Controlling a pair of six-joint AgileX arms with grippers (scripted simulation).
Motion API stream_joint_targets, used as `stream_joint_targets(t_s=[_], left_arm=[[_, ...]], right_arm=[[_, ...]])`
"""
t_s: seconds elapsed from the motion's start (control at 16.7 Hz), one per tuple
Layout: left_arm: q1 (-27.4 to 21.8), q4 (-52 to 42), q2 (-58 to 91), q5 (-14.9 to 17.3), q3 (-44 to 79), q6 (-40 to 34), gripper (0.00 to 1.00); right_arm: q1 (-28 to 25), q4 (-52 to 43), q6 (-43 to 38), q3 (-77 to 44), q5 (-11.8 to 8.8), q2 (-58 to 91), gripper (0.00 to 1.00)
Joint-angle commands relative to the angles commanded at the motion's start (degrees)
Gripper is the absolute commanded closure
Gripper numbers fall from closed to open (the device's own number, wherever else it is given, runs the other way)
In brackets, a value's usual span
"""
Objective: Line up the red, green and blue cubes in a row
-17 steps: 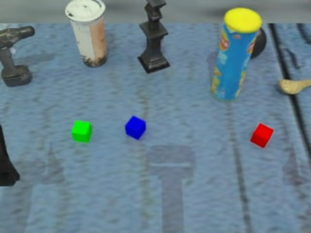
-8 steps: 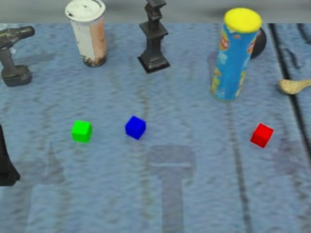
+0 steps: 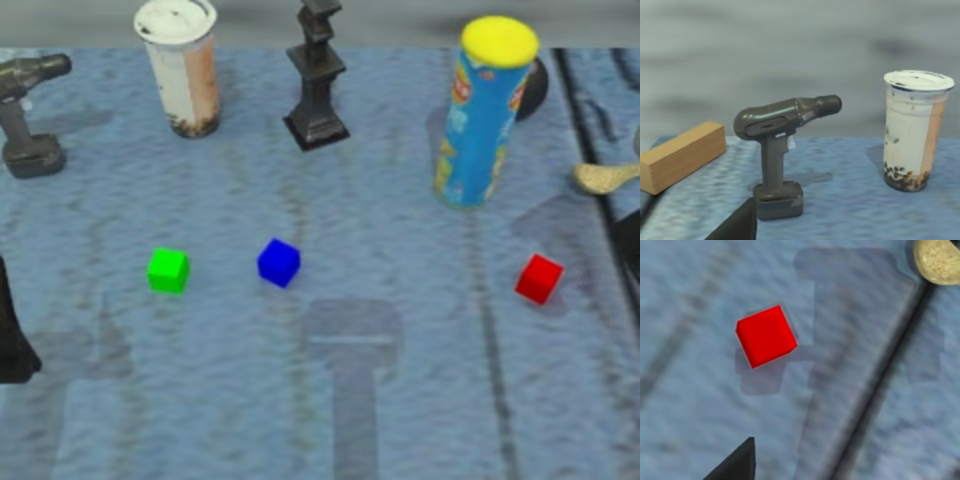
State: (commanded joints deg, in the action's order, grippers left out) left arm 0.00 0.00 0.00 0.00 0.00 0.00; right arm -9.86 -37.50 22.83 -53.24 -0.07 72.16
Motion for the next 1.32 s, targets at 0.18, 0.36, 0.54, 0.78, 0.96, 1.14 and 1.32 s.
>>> stream_joint_targets(t_s=[0.18, 0.36, 0.54, 0.78, 0.96, 1.14, 1.32], left_arm=[[0.0, 0.0, 0.0, 0.0, 0.0, 0.0, 0.0], [0.0, 0.0, 0.0, 0.0, 0.0, 0.0, 0.0], [0.0, 0.0, 0.0, 0.0, 0.0, 0.0, 0.0], [0.0, 0.0, 0.0, 0.0, 0.0, 0.0, 0.0], [0.0, 0.0, 0.0, 0.0, 0.0, 0.0, 0.0], [0.0, 0.0, 0.0, 0.0, 0.0, 0.0, 0.0], [0.0, 0.0, 0.0, 0.0, 0.0, 0.0, 0.0]], right_arm=[[-2.2, -8.8, 5.3, -11.9, 0.0, 17.5, 0.0], [-4.2, -15.9, 9.7, -22.3, 0.0, 30.8, 0.0], [-5.6, -20.7, 13.1, -30.6, 0.1, 40.1, 0.0], [-6.4, -23.4, 15.1, -35.8, 0.2, 46.0, 0.0], [-6.4, -23.4, 15.1, -35.8, 0.2, 46.0, 0.0], [-6.2, -23.1, 15.0, -35.5, 0.2, 45.9, 0.0], [-6.4, -19.0, 15.1, -33.1, 0.2, 47.8, 0.0]])
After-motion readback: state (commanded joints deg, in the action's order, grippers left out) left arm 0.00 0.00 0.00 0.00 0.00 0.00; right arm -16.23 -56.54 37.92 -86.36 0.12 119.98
